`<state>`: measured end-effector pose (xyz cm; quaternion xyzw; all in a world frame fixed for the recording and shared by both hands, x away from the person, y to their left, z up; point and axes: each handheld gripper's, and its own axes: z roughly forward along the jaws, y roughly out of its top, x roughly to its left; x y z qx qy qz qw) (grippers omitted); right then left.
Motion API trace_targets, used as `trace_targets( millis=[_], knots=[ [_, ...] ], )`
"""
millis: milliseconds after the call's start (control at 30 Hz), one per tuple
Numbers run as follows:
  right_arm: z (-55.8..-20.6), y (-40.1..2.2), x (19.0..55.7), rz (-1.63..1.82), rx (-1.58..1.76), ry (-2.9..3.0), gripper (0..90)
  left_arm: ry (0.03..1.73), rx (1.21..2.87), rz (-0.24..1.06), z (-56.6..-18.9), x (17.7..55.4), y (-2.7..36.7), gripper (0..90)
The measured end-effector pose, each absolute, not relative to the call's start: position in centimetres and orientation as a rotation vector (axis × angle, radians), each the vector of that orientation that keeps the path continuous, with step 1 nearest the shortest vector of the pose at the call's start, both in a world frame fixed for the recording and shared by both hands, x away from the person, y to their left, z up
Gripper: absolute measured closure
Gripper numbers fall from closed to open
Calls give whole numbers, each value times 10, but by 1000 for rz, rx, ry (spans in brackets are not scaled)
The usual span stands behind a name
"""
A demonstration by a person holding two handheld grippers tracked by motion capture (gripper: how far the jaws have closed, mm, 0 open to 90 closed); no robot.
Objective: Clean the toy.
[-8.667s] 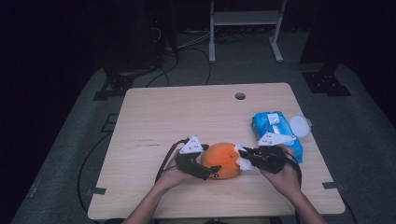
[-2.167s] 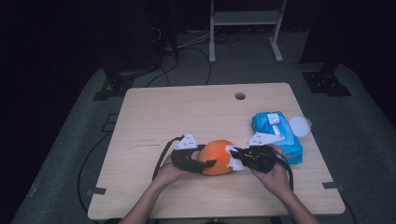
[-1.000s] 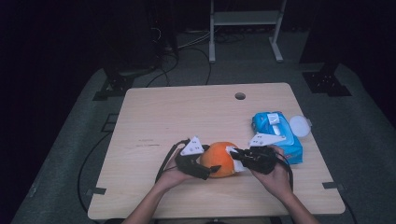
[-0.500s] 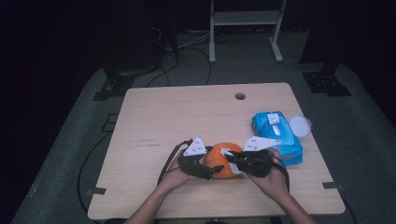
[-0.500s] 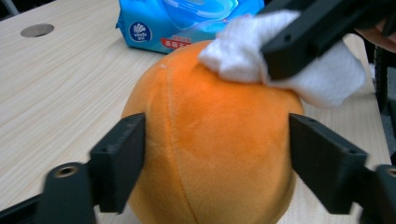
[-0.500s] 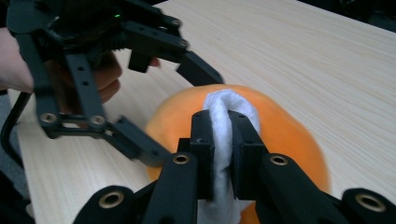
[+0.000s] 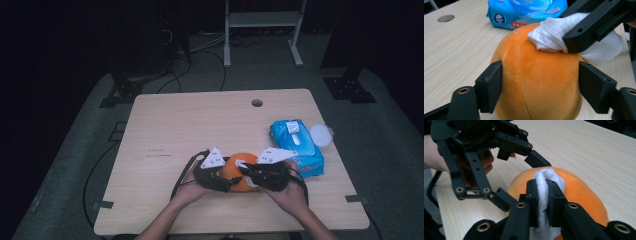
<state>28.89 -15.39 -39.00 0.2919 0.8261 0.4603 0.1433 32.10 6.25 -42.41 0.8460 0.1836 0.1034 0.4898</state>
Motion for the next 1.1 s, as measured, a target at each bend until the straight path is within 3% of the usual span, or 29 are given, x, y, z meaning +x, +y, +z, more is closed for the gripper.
trace_targets(
  millis=[167,233,400,500,633,933,1100],
  knots=[
    [-394,-169,298,1323,913,2364,807,508,2004,175,-428,331,72,89],
    [-394,-175,300,1335,939,2350,807,533,1994,138,-430,335,75,71],
    [-393,-182,303,1335,962,2333,807,570,2008,36,-441,341,73,92],
    [-393,-182,303,1327,973,2335,807,541,2006,91,-441,337,73,246],
    [-387,-177,296,1350,936,2321,808,513,1970,175,-426,329,70,327],
    [-382,-157,285,1360,842,2356,807,470,2000,239,-423,324,69,322],
    [-385,-178,298,1330,927,2306,807,480,1988,214,-426,326,66,222]
  ],
)
